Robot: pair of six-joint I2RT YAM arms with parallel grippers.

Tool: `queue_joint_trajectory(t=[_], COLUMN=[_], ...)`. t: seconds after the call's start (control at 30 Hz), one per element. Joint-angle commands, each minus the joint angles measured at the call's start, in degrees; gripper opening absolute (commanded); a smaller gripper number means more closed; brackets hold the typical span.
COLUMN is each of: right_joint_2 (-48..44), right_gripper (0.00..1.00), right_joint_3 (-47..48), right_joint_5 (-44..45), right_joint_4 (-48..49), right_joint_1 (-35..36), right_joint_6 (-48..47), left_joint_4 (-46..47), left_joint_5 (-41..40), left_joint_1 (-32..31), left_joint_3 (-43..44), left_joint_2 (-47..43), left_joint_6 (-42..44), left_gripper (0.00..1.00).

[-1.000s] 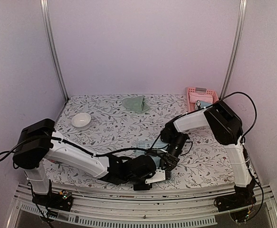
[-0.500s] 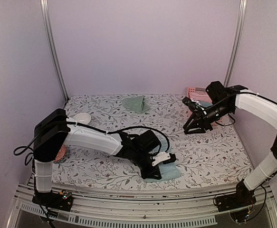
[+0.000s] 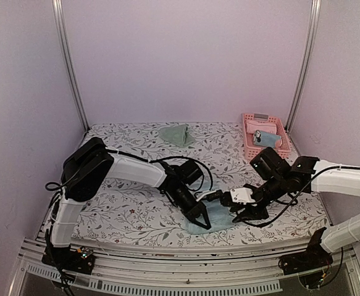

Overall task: Roll the towels
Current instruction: Roll the towel from the center of the board.

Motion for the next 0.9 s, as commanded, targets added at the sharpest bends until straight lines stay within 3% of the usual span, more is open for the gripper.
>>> queue_joint_trajectory(t=[0.0, 0.2, 0.4, 0.77, 0.87], right_joint_2=[3.1, 9.2, 13.6, 16.1, 18.0], right_gripper=[0.36, 0.37, 0.36, 0.39, 0.31], right_joint_3=[-2.5, -6.5, -6.9, -6.5, -6.0], right_joint_5=[11.6, 19.0, 24.2, 22.6, 22.2], right_joint_4=[9.8, 18.9, 25.4, 24.7, 24.4], right_joint_1=[6.8, 14.7, 17.1, 17.4, 17.5], right_joint_6=[1.2, 1.7, 3.6, 2.6, 2.4], left_joint_4=[-5.5, -5.2, -5.0, -5.0, -5.0], left_joint_5=[-1.5, -2.1, -2.0, -1.7, -1.7], left_joint_1=[0.2, 0.7, 1.0, 1.3, 1.3], left_joint_3=[-0.3, -0.4, -0.8, -0.6, -0.7], left_joint_2=[3.8, 4.9, 5.0, 5.2, 4.8], left_joint_6=[-2.2, -2.9, -2.8, -2.4, -2.4], left_gripper=[0.00, 0.00, 0.00, 0.00, 0.00])
